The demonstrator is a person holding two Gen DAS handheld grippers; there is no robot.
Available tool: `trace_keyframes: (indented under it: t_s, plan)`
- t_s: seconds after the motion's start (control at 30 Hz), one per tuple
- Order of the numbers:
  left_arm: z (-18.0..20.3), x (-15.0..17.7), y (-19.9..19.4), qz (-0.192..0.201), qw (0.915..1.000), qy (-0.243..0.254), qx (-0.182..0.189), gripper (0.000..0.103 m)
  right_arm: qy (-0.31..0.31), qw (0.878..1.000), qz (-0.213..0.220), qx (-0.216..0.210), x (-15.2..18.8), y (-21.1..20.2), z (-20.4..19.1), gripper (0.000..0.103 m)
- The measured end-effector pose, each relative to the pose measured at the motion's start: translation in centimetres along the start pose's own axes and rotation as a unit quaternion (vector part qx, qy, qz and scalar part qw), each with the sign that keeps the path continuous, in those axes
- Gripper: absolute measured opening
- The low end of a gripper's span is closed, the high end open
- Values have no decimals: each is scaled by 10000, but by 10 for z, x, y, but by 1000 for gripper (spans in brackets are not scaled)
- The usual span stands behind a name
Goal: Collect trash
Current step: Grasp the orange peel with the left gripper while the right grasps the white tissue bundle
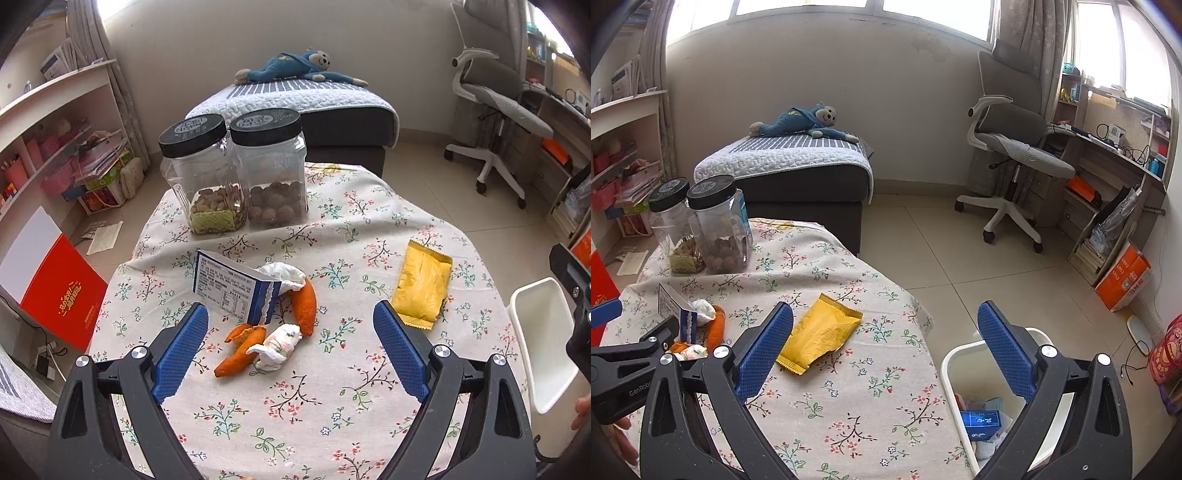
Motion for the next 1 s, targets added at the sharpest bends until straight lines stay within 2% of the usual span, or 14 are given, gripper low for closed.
trace_keyframes:
  t_s: [0.13, 0.23, 0.33, 0.37, 0.4, 0.43, 0.47, 0.6, 0.67, 0.8, 0.9, 1.0]
  plan:
    - [-2, 24, 41, -567, 9974, 431, 120, 85, 105, 9997, -215, 21, 3, 14, -3, 96]
    - [7, 34, 64, -738, 9940, 782, 187, 75, 208, 9991, -369, 62, 6, 24, 0, 96]
    - [16, 38, 80, -737, 9908, 1119, 207, 67, 307, 9980, -553, 34, 8, 36, 0, 96]
    - [19, 40, 85, -783, 9893, 1209, 229, 56, 324, 9975, -628, -4, 10, 41, -2, 96]
    - [20, 43, 90, -878, 9877, 1268, 274, 37, 329, 9970, -697, -40, 11, 46, -6, 96]
    - [17, 45, 93, -872, 9874, 1310, 184, 32, 318, 9966, -753, -79, 12, 51, -10, 96]
    - [14, 44, 92, -826, 9877, 1321, 145, 20, 290, 9963, -803, -121, 14, 55, -15, 96]
    - [-13, 26, 67, -806, 9922, 578, 752, 16, 171, 9937, -1048, -350, 20, 75, -42, 96]
    - [-34, 10, 43, -610, 9929, 169, 1007, 0, 125, 9906, -1235, -578, 25, 86, -62, 96]
    - [-83, -13, 10, -276, 9913, -585, 1149, 0, 33, 9803, -1603, -1149, 43, 109, -114, 96]
    - [-100, -7, 12, -606, 9851, -892, 1339, 1, 159, 9732, -1833, -1376, 57, 121, -142, 96]
    - [-101, 15, 33, -1092, 9848, -815, 1079, 1, 416, 9678, -2012, -1454, 67, 124, -154, 96]
Point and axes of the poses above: each gripper's, at about its wrist camera, not at the fingertips, and y roughly the way its jaws point, z to its right, x to its underside, the point moved 8 cm from there along y, roughly the way its jaws point, and after that the axes turned 4 degrees about -x, right-handed, at the moved point
